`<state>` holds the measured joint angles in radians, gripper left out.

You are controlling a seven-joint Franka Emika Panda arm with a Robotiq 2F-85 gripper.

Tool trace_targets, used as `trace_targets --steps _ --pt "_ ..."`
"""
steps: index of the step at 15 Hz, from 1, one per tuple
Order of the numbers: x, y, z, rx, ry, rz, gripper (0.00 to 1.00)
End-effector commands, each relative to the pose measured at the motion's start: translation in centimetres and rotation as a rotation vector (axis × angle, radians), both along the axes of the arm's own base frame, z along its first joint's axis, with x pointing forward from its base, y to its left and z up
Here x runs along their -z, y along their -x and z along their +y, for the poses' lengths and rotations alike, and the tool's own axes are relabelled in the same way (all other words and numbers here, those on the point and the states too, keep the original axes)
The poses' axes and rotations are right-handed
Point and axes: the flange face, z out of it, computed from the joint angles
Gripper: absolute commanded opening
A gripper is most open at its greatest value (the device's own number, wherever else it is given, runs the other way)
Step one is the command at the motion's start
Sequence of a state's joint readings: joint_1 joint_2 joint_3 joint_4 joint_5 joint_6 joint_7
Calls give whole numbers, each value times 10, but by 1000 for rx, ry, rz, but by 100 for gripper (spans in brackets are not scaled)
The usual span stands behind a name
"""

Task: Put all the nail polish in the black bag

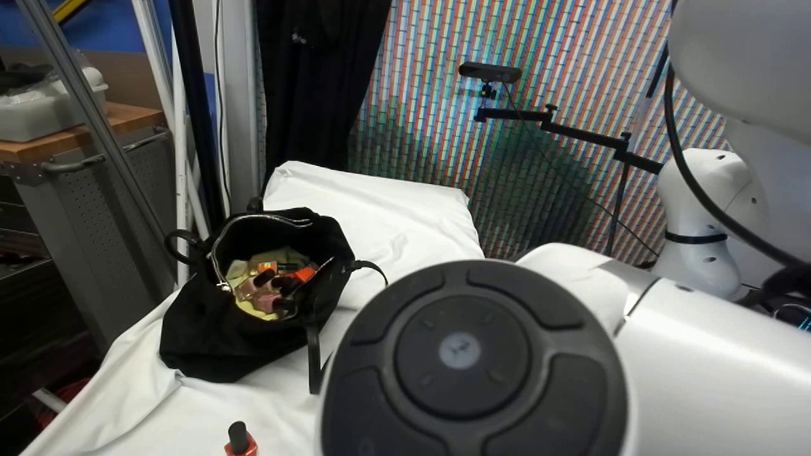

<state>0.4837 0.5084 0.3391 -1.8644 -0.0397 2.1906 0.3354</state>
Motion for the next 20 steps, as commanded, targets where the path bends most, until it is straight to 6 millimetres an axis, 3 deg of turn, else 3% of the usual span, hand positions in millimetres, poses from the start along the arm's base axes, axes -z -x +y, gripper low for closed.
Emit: trace_targets --steps 1,10,20 --pt "2 -21 12 38 -54 -6 100" --pt "-6 -46 6 100 -124 -3 100" --pt "11 -59 -5 121 -114 -38 100"
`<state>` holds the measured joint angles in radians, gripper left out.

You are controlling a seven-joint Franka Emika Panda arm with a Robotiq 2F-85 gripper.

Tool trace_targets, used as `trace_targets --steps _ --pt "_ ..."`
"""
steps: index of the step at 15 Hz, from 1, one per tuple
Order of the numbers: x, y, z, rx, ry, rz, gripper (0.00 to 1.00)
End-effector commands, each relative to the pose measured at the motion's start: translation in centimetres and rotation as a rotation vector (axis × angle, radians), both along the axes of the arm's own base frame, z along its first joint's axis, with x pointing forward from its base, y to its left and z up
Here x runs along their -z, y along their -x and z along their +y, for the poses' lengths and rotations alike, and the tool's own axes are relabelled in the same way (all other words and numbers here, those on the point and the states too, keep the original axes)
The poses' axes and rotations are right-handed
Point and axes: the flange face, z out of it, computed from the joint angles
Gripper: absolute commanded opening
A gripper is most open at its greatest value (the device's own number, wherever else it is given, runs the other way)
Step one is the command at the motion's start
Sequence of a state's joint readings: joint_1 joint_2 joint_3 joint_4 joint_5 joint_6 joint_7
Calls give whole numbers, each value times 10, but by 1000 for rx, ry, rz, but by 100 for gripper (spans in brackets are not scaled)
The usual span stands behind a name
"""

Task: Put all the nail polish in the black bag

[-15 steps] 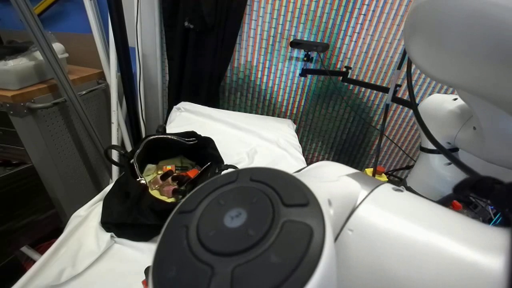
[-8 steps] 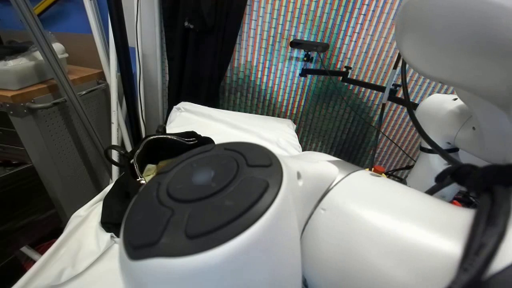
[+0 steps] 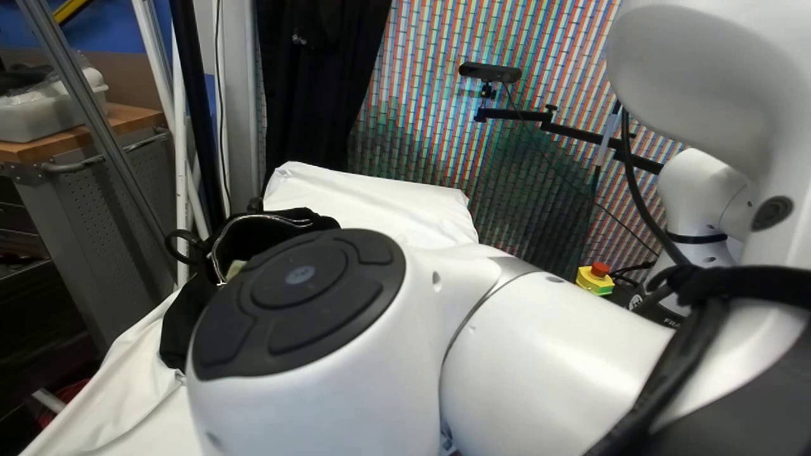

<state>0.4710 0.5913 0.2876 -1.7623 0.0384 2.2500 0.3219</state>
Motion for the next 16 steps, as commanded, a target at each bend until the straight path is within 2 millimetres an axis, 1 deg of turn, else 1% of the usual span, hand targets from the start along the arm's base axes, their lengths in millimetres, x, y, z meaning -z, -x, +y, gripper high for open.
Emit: trace_targets --steps 1,6,13,16 --pt "2 -8 3 5 -32 -43 100" --pt "9 -10 3 -3 -20 -83 100" --pt "27 3 7 -71 50 -102 100" --pt "28 6 11 -92 64 -116 100"
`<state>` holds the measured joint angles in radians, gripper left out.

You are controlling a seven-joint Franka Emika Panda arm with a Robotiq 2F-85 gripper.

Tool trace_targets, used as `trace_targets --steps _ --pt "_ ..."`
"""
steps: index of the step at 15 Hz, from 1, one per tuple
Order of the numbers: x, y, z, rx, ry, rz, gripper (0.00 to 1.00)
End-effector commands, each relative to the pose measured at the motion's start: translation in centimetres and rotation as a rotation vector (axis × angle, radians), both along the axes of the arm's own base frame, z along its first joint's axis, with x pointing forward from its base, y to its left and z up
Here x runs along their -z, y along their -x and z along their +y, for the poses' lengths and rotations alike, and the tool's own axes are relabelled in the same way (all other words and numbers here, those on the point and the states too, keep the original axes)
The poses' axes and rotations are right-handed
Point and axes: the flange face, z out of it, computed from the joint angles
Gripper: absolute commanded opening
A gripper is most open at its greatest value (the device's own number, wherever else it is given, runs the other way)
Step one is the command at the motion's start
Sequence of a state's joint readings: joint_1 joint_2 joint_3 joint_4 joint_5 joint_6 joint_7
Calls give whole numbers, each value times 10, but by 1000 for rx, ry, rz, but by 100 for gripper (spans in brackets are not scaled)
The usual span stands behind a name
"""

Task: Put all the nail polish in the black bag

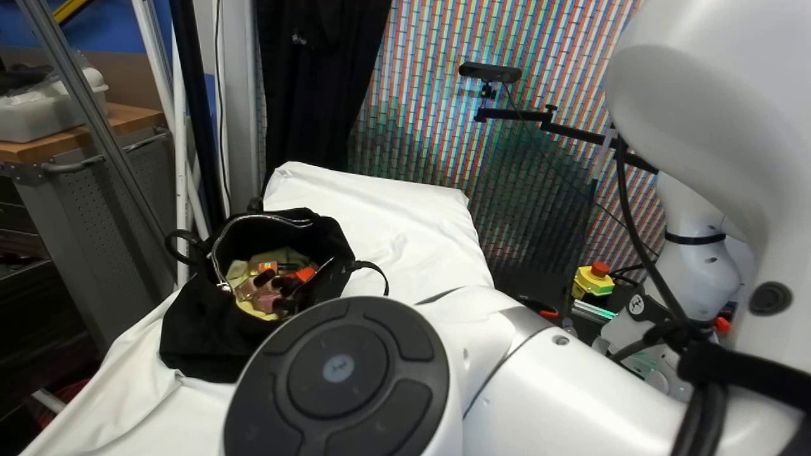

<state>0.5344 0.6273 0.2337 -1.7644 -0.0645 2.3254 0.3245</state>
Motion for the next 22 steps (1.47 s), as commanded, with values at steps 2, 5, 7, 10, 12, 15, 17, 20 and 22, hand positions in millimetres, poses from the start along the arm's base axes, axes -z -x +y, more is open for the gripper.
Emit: trace_targets --steps 2,5,7,10,12,15,17,20,22 --pt "5 4 4 -23 29 -32 100" --pt "6 5 4 -33 42 -45 75" --pt "6 4 4 -32 49 -58 60" --pt "6 3 2 -28 57 -68 40" --pt "6 0 -2 -25 65 -76 27" --pt "5 -3 -6 -21 70 -71 21" --pt "1 -6 -9 -18 67 -67 21" --pt "-8 -13 -19 -8 69 -68 21" --pt "-14 -22 -30 4 70 -67 21"
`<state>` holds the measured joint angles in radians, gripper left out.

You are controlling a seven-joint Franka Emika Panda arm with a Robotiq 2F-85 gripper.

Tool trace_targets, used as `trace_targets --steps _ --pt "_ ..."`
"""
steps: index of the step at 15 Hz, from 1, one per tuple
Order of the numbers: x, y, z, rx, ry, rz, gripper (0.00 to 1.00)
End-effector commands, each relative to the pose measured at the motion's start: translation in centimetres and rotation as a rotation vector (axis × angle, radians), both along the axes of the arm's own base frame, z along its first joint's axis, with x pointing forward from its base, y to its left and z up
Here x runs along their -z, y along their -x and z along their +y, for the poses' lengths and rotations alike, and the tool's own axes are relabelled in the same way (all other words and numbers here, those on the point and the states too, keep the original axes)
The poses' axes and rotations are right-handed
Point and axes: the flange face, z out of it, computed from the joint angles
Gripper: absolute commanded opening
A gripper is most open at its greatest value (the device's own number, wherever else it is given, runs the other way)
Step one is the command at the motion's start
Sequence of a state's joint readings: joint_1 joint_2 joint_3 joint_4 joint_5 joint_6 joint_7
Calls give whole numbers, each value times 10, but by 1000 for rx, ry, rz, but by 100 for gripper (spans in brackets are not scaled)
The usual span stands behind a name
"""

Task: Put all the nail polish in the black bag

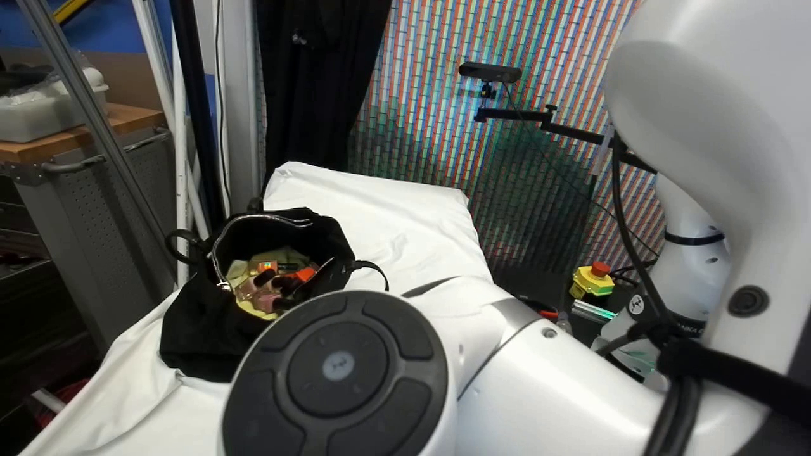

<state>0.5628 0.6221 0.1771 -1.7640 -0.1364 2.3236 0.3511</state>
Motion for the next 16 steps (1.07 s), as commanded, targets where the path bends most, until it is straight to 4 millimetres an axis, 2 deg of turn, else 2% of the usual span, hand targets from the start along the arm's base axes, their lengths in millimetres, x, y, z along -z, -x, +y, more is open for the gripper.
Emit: trace_targets --steps 1,5,8,16 --pt "-18 -17 -24 24 8 -13 21" --pt "-34 -44 -57 61 0 -25 21" --pt "-55 -65 -85 96 -4 -52 21" --pt "-123 -116 -172 223 -1 -171 21"
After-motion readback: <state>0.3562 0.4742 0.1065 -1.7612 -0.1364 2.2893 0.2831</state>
